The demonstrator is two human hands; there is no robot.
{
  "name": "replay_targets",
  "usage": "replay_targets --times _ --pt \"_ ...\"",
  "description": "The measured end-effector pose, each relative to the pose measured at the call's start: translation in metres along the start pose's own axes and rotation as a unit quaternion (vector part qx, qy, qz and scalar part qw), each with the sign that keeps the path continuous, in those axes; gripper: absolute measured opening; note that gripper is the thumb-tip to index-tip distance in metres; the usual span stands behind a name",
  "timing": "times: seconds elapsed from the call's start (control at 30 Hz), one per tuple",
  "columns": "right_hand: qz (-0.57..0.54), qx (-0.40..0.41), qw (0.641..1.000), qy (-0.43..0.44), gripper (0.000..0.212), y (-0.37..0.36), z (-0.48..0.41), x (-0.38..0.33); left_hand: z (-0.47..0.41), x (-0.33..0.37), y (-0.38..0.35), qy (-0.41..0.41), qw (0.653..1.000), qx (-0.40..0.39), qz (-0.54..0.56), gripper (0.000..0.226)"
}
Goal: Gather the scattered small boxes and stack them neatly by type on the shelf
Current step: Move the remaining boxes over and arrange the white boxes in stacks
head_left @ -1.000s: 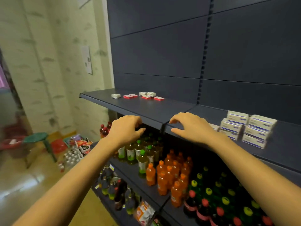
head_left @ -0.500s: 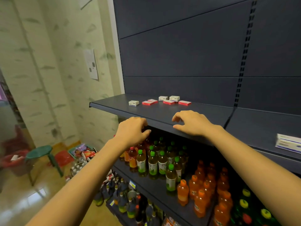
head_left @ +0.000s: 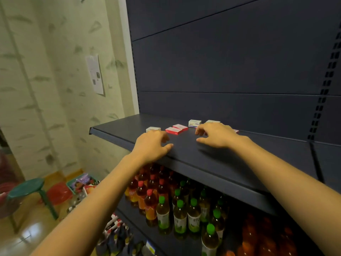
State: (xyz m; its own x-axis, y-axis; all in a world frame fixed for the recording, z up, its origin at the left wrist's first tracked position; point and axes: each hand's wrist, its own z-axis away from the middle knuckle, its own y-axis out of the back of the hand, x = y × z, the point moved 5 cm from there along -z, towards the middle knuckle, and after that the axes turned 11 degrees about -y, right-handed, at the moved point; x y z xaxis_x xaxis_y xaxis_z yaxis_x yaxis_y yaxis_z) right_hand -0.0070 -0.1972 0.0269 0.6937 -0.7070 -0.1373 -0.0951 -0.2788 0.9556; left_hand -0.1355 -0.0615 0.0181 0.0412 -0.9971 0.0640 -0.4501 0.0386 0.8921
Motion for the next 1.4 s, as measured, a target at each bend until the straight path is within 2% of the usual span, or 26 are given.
replay_targets --times 0.37,0.47,0.57,0.73,0.93,1.0,1.13,1.4 --pt "0.054 -0.006 0.998 -0.027 0.031 -0.032 -0.099 0.009 -0.096 -0.073 -0.033 -0.042 0.996 -0.074 0.019 0.034" --pt "0.062 -0.005 0.997 -0.05 0.032 -0.038 -0.12 0.015 -0.122 -0.091 -0.046 -0.063 0.99 -0.113 0.053 0.037" --pt "0.075 -0.003 0.994 -0.082 0.034 -0.046 -0.137 0.02 -0.146 -0.108 -0.064 -0.092 0.976 -0.164 0.107 0.038" --pt "0.099 -0.023 0.987 -0.125 0.036 -0.054 -0.158 0.019 -0.177 -0.128 -0.089 -0.153 0.947 -0.251 0.131 0.041" --pt "0.102 -0.013 0.979 -0.175 0.035 -0.061 -0.17 0.011 -0.2 -0.137 -0.11 -0.231 0.914 -0.295 0.155 0.039" --pt "0.101 -0.009 0.977 -0.187 0.034 -0.063 -0.17 0.008 -0.205 -0.139 -0.111 -0.264 0.909 -0.288 0.144 0.042" --pt "0.082 0.001 0.974 -0.209 0.031 -0.065 -0.171 0.003 -0.216 -0.156 -0.099 -0.306 0.917 -0.225 0.124 0.039" --pt "0.089 -0.04 0.963 -0.252 0.049 -0.095 -0.181 -0.014 -0.231 -0.204 -0.076 -0.273 0.94 -0.103 0.174 0.036"
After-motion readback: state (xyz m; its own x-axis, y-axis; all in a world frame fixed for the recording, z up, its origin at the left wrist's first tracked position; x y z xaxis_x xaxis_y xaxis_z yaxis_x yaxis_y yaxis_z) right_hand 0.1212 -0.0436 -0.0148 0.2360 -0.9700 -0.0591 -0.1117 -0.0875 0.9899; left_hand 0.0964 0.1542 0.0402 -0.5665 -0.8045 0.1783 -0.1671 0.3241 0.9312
